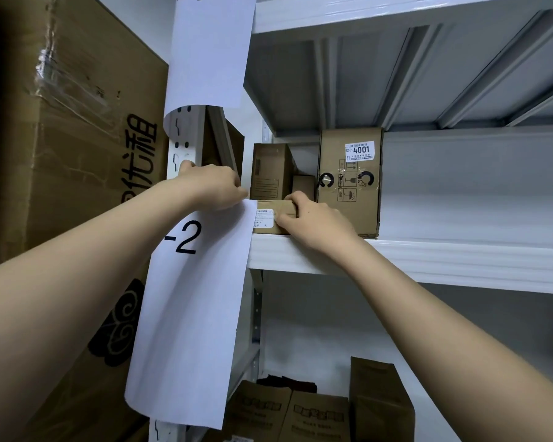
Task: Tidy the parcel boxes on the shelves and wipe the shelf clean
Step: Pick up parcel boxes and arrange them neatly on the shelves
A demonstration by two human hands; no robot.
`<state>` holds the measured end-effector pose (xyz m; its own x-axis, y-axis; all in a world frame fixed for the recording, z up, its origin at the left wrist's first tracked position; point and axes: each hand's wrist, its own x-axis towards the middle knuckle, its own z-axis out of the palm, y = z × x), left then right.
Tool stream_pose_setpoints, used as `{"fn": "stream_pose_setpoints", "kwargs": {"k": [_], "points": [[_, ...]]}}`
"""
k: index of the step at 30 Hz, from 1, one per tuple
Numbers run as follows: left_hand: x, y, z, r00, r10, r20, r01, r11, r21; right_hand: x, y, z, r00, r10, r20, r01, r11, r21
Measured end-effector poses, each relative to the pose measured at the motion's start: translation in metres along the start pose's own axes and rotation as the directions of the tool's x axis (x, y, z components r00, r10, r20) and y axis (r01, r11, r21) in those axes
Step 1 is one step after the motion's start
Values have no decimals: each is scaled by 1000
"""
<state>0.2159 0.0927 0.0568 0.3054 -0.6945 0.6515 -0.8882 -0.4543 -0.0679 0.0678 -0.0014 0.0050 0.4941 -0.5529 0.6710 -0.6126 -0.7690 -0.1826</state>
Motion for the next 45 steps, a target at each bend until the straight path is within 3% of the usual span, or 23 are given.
{"fn": "stream_pose_setpoints", "kwargs": {"k": [8, 18, 25, 33, 38, 41, 45], "points": [[-3, -6, 3, 1000, 1, 1, -1, 1000, -13, -5, -2, 0, 1000, -6, -27, 8, 997, 82], [-4, -6, 6, 996, -14, 92, 36, 970, -242, -8, -2, -2, 997, 41, -69, -32, 991, 127], [-4, 0, 8, 996, 41, 78, -26, 984, -178, -9, -2, 1, 990, 68, -126, -52, 991, 126], [-5, -1, 9, 981, 121, -151, -148, 971, -186, -10, 1, 2, 978, 86, -191, -38, 971, 238], [-7, 22, 7, 903, 200, -381, -273, 951, -148, -12, 17, -11, 947, 128, -296, -38, 956, 293], [-4, 45, 8, 865, 262, -428, -345, 930, -129, -15, 37, -25, 930, 199, -308, -102, 947, 304], [-6, 77, 12, 882, 274, -383, -356, 920, -162, -26, 56, -45, 929, 229, -290, -170, 962, 212]]}}
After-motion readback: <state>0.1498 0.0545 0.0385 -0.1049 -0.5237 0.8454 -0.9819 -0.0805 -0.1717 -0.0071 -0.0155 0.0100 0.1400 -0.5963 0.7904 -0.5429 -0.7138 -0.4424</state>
